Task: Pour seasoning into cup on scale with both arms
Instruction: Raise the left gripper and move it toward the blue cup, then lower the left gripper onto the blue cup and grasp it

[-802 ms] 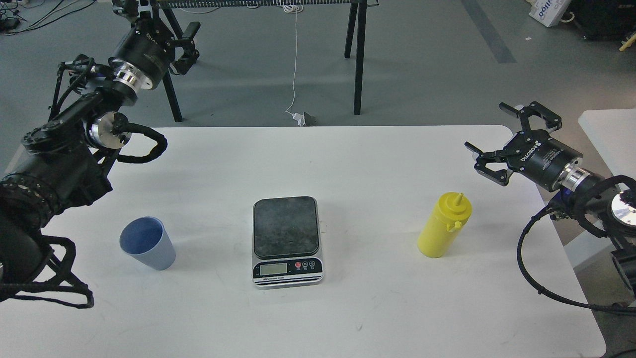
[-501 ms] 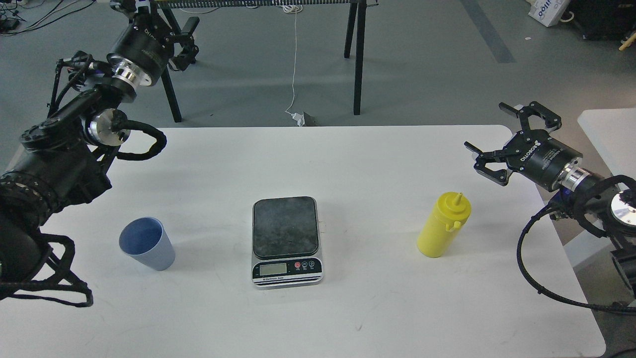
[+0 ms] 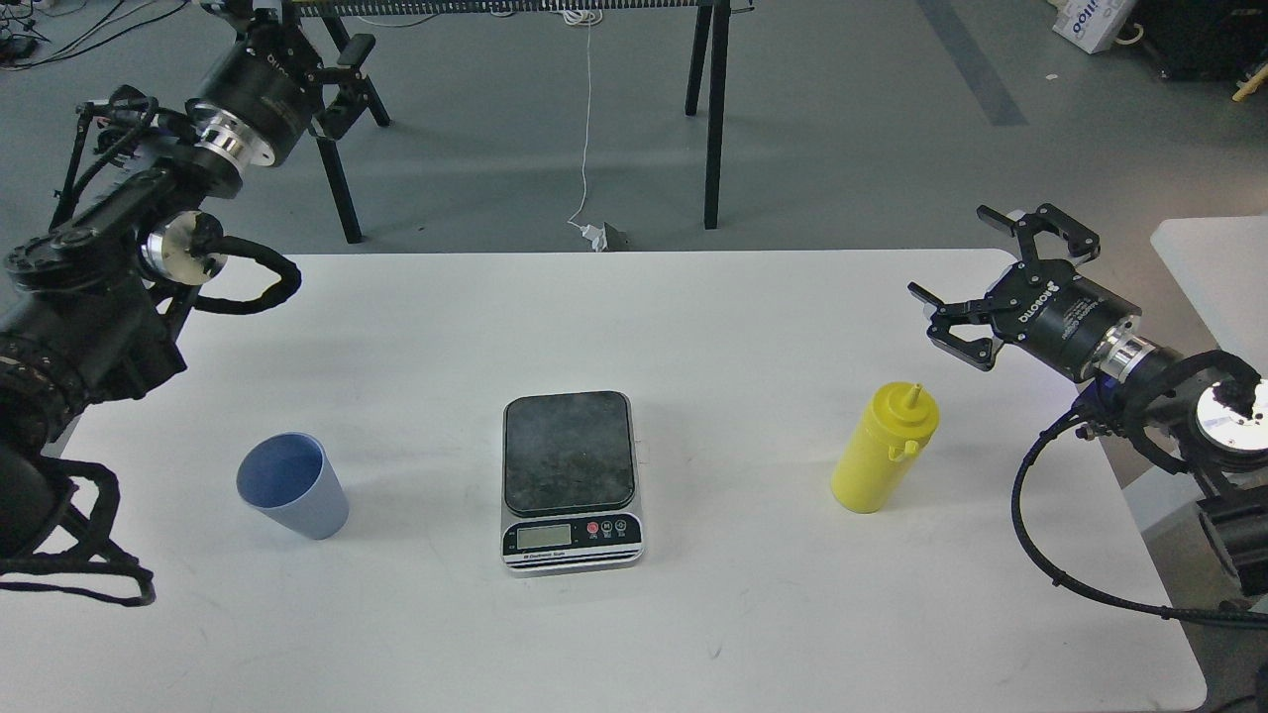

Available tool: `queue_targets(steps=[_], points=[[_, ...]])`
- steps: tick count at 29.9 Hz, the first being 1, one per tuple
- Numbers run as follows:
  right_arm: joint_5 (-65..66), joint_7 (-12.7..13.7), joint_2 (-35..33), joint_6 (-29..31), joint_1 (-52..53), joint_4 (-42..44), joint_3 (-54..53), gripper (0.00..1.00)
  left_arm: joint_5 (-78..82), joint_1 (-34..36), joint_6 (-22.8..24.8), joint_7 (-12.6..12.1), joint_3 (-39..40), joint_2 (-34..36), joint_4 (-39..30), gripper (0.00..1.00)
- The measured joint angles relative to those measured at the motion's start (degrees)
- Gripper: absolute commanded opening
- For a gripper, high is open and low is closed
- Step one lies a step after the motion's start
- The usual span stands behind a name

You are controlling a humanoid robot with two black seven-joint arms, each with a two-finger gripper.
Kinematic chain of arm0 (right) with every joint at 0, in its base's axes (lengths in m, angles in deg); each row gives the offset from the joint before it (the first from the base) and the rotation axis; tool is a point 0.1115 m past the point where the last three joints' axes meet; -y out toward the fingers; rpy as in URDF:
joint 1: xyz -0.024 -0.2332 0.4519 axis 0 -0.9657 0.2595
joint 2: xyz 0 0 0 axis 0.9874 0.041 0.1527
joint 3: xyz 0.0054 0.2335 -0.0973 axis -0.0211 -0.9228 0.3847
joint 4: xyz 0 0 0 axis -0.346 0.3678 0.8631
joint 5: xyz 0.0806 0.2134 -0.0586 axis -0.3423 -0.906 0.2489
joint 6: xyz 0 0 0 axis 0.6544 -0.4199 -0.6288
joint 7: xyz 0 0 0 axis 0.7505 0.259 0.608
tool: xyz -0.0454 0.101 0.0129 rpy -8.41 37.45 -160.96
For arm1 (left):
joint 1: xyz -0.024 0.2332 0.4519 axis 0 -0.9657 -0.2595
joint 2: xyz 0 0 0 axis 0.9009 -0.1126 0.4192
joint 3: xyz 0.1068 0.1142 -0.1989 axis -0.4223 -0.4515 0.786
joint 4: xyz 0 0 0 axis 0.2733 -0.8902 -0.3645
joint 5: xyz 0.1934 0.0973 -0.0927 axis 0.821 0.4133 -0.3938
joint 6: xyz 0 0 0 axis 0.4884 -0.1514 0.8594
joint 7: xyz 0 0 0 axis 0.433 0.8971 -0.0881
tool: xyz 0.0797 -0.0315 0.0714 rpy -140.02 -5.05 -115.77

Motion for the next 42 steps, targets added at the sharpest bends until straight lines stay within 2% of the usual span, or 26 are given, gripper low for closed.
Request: queue_targets(steps=[5,7,9,12,15,19,22,26,34,42], points=[[0.0,0.0,0.2,0.0,0.0,0.0,0.04,0.99,17.81,4.76,0.02,0.0,-1.96,5.18,-2.04,1.0],[0.0,0.0,0.2,0.0,0.0,0.0,0.05,0.99,27.63,7.44,0.01,0.0,-3.9,8.26,-6.43,1.0],[0.0,0.0,0.13,0.0,0.0,0.0,0.04,0.99,38.49,9.52,0.01,0.0,-6.27,12.35,-13.73,1.0],[0.0,0.0,0.07,0.0,-0.25,0.0,-0.01,0.99,56.5,11.24,0.0,0.01,-9.9,19.96,-28.38,1.0],[0.0,0.0,0.07,0.0,-0.53,0.03,-0.08,0.99,74.24,11.33,0.0,0.02,-13.84,24.24,-41.4,1.0],[-0.02,0.0,0.07,0.0,-0.8,0.1,-0.09,0.99,88.36,11.32,0.0,0.03,-23.24,25.98,-51.25,1.0],[-0.08,0.0,0.07,0.0,-0.92,0.21,-0.1,0.99,90.61,11.19,0.0,0.0,-29.11,26.54,-53.1,1.0],[-0.08,0.0,-0.06,0.0,-1.38,0.27,-0.1,0.99,91.1,9.81,0.0,-0.02,-33.12,26.74,-53.41,1.0],[-0.02,0.0,-0.13,0.0,-1.63,0.44,0.11,0.99,91.51,5.78,-0.02,-0.01,-35.93,28.69,-53.02,1.0],[0.0,0.0,0.15,0.0,-2.31,0.41,0.57,0.99,91.72,5.2,-0.02,-0.02,-38.99,31.23,-52.69,1.0]])
